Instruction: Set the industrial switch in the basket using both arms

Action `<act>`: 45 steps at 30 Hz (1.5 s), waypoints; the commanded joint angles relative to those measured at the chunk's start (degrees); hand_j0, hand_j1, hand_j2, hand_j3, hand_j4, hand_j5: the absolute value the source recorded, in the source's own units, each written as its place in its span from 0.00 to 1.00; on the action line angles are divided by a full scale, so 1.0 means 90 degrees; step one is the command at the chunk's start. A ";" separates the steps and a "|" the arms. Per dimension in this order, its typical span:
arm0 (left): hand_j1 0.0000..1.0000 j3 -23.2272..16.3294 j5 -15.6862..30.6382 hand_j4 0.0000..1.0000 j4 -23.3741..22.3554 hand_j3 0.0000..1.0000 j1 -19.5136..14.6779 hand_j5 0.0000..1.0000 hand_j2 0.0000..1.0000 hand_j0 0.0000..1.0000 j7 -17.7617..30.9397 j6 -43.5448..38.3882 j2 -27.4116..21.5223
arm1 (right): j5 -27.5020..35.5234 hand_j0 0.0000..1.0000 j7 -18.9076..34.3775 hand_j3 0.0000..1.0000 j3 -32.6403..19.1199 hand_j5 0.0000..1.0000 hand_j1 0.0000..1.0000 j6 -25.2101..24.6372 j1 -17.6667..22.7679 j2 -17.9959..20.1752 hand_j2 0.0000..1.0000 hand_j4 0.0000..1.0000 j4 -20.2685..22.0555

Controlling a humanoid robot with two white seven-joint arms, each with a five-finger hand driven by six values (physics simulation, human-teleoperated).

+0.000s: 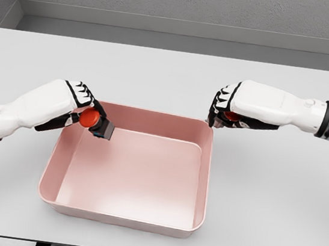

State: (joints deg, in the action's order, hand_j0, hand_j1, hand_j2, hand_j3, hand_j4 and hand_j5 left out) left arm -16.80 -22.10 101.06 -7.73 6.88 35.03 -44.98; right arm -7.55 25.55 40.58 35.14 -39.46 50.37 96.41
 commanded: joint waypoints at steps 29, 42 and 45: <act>1.00 -0.0106 -0.0073 1.00 0.0002 1.00 -0.0088 1.00 1.00 1.00 -0.0110 -0.0004 0.0163 | 0.0047 0.45 0.0003 0.45 0.0765 0.45 0.45 -0.0015 -0.0283 -0.0353 0.45 0.45 0.0011; 1.00 -0.0097 -0.0063 1.00 0.0002 1.00 -0.0078 1.00 1.00 1.00 -0.0110 -0.0004 0.0144 | 0.0028 0.45 0.0081 0.45 0.1195 0.45 0.45 -0.0015 -0.0430 -0.0401 0.45 0.45 0.0011; 1.00 -0.0097 -0.0063 1.00 0.0002 1.00 -0.0078 1.00 1.00 1.00 -0.0110 -0.0004 0.0124 | 0.0018 0.45 0.0121 0.45 0.1302 0.45 0.45 -0.0015 -0.0527 -0.0401 0.45 0.45 0.0011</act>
State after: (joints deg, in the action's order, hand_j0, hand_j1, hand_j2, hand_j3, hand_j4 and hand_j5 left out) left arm -17.69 -23.08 101.06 -8.44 5.93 35.03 -43.69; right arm -7.77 26.43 51.74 35.13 -44.56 46.75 96.50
